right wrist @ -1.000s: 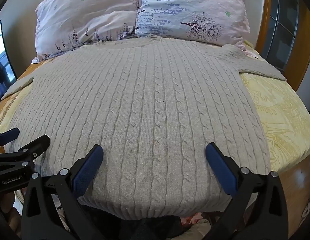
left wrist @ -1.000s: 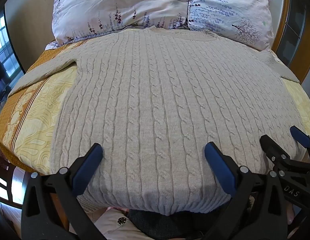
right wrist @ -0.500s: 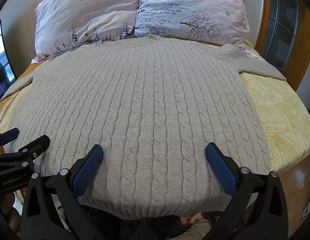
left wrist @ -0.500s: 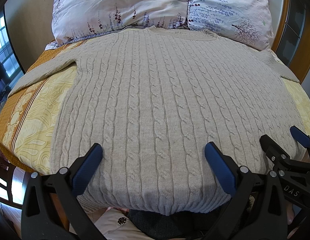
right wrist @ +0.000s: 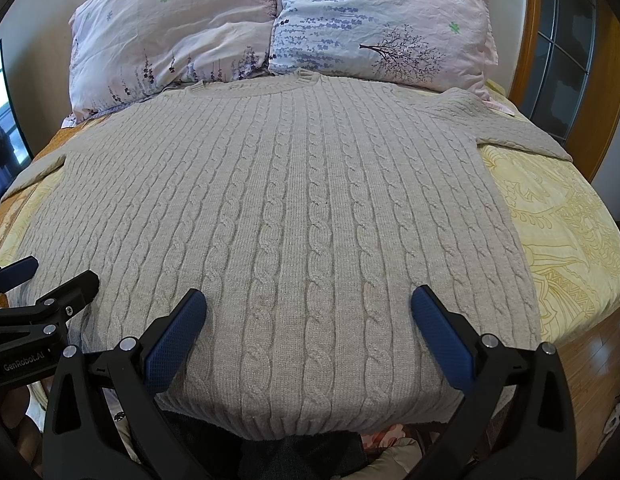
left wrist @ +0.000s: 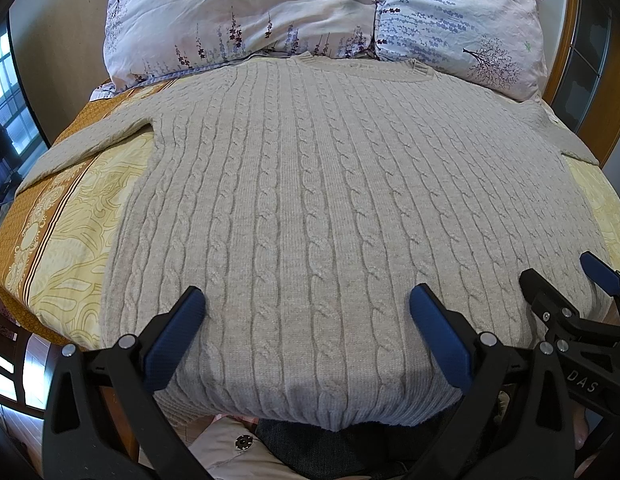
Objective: Fold small clothes
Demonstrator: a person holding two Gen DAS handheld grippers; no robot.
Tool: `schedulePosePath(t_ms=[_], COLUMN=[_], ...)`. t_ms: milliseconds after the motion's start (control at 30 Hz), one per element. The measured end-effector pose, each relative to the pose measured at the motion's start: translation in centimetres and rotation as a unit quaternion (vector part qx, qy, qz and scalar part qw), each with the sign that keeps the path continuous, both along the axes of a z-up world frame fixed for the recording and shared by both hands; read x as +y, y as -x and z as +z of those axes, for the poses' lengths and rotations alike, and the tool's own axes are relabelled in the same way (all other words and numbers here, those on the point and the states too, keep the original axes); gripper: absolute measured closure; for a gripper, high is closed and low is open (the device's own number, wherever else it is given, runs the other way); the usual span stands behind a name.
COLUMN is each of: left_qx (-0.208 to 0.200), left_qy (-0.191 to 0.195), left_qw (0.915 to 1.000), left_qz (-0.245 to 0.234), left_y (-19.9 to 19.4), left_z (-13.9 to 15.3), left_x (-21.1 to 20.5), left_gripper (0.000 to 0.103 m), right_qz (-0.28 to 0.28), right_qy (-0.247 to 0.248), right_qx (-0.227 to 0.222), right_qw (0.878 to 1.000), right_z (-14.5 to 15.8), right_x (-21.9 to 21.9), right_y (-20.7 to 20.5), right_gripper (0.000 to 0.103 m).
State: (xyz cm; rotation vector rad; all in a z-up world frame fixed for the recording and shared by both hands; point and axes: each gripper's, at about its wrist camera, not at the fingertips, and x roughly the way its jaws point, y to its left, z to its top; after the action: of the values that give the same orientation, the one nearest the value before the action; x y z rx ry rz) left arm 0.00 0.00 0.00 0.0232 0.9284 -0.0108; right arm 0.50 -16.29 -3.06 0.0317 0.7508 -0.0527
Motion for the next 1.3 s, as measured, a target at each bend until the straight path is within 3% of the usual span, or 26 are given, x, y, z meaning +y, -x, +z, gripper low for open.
schedulePosePath(t_ms=[1300], left_qx=[-0.001], left_qy=[0.0], left_qw=[1.0], left_qz=[0.0], left_y=[0.0], left_z=[0.0], left_x=[0.0], left_gripper=[0.002], right_qz=[-0.001], right_qy=[0.0], right_qx=[-0.001], right_qw=[1.0], right_z=[-0.01], right_x=[-0.03], right_y=[0.17], right_gripper=[0.001])
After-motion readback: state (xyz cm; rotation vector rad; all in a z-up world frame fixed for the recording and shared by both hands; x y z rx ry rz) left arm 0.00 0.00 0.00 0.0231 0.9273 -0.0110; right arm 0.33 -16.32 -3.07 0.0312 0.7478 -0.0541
